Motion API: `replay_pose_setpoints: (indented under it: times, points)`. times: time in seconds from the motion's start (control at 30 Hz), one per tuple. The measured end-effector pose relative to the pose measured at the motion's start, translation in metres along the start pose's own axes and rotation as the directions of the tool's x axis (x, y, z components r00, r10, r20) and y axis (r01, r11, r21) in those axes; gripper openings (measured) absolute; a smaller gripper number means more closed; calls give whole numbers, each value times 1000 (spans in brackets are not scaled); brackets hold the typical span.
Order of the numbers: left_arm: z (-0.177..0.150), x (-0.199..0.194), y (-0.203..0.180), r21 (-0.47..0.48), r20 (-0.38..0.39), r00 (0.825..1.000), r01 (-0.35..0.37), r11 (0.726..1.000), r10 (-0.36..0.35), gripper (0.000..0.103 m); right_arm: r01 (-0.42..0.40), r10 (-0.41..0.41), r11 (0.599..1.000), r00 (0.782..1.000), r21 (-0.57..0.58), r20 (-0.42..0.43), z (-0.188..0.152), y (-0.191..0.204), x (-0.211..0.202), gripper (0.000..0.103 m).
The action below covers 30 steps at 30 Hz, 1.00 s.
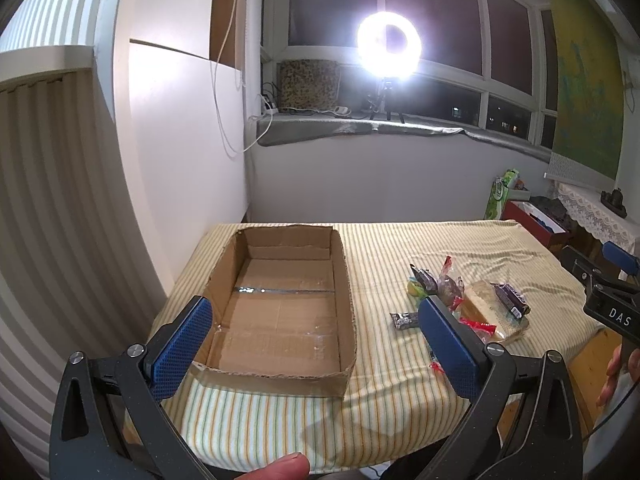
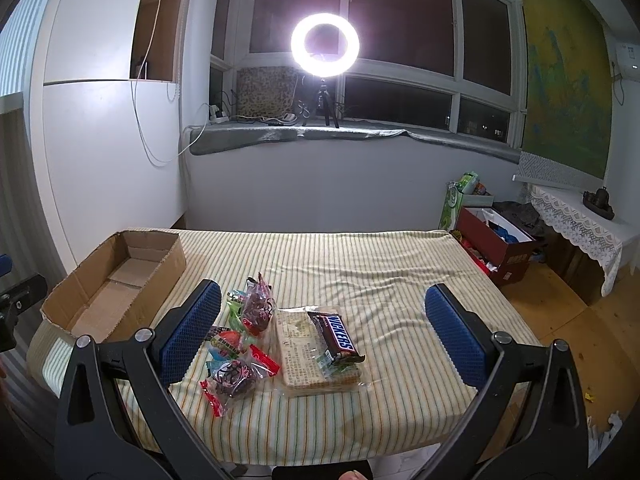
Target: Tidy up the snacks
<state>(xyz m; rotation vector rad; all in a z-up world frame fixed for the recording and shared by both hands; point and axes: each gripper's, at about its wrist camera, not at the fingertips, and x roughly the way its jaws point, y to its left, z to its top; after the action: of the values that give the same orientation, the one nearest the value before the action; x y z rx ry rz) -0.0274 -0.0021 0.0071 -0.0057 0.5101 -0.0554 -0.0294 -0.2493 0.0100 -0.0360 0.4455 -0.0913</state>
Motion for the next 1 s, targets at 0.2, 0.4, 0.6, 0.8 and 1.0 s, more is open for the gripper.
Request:
replay_pose_setpoints:
  times: [0.2,0.4,0.6,0.8,1.0]
  points:
    - [1,-1,-1,2,-2,1000,0,1000,0,102,0,0,1000,1000,0,1,0,0,0,103]
    - [1,0,-2,2,-2,1000,-1,1000,1,102,0,0,1000,1000,0,0,0,-1,-1,103]
    - [1,0,-2,1,-1,1000,-1,1000,1,102,1,-1,1000,1000,-1,-1,0,0,0,103]
    - [1,0,-2,2,-2,1000,-2,1000,2,102,2,-2,1000,1000,0,-1,0,0,-1,103]
    - [1,0,-2,1,-1,1000,0,1000,0,102,1,-1,1000,1000,1,-2,0,1,0,103]
